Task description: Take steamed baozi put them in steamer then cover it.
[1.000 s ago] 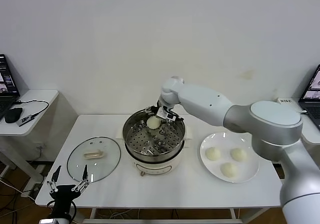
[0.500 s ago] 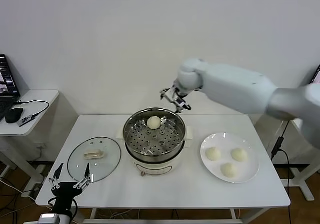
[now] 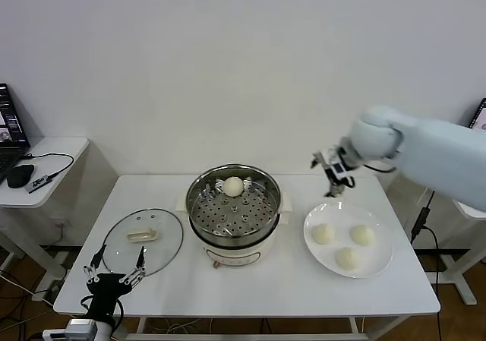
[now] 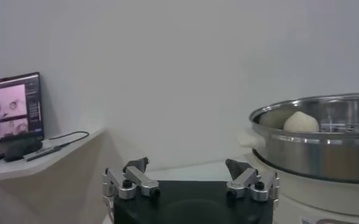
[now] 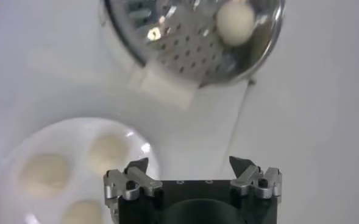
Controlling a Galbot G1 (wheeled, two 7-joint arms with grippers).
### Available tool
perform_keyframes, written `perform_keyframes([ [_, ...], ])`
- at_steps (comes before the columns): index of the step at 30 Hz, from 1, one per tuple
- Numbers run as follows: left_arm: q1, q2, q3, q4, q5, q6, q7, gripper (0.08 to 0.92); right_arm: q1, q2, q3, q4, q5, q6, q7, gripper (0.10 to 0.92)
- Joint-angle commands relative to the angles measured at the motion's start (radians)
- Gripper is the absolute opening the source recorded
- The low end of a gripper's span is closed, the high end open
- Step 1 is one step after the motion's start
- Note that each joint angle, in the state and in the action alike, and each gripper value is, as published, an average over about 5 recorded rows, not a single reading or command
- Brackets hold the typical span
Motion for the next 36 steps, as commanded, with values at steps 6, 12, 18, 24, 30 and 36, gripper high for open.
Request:
perform_keyframes([
  [6, -0.003, 0.008, 0.004, 0.012, 0.015, 0.005, 0.012, 0.823, -0.435, -0.086, 0.238, -0.041, -0.078, -0.055, 0.016, 0.823],
  [12, 0.002, 0.008, -0.01, 0.013, 0.02, -0.003, 0.02, 0.823, -0.521, 0.038, 0.3, -0.203, -0.178, -0.015, 0.019, 0.823],
  [18, 0.005, 0.009, -0.024, 0.016, 0.02, -0.002, 0.024, 0.823, -0.562, 0.13, 0.332, -0.323, -0.206, 0.012, 0.017, 0.823],
  [24, 0.005, 0.01, -0.029, 0.022, 0.02, -0.002, 0.027, 0.823, -0.591, 0.157, 0.344, -0.357, -0.219, 0.02, 0.009, 0.823],
  [30, 0.002, 0.008, -0.028, 0.026, 0.021, -0.003, 0.028, 0.823, -0.61, 0.187, 0.367, -0.401, -0.225, 0.027, 0.018, 0.823],
  [36, 0.004, 0.006, -0.027, 0.026, 0.024, -0.003, 0.028, 0.823, -0.614, 0.208, 0.376, -0.425, -0.234, 0.025, 0.023, 0.823],
])
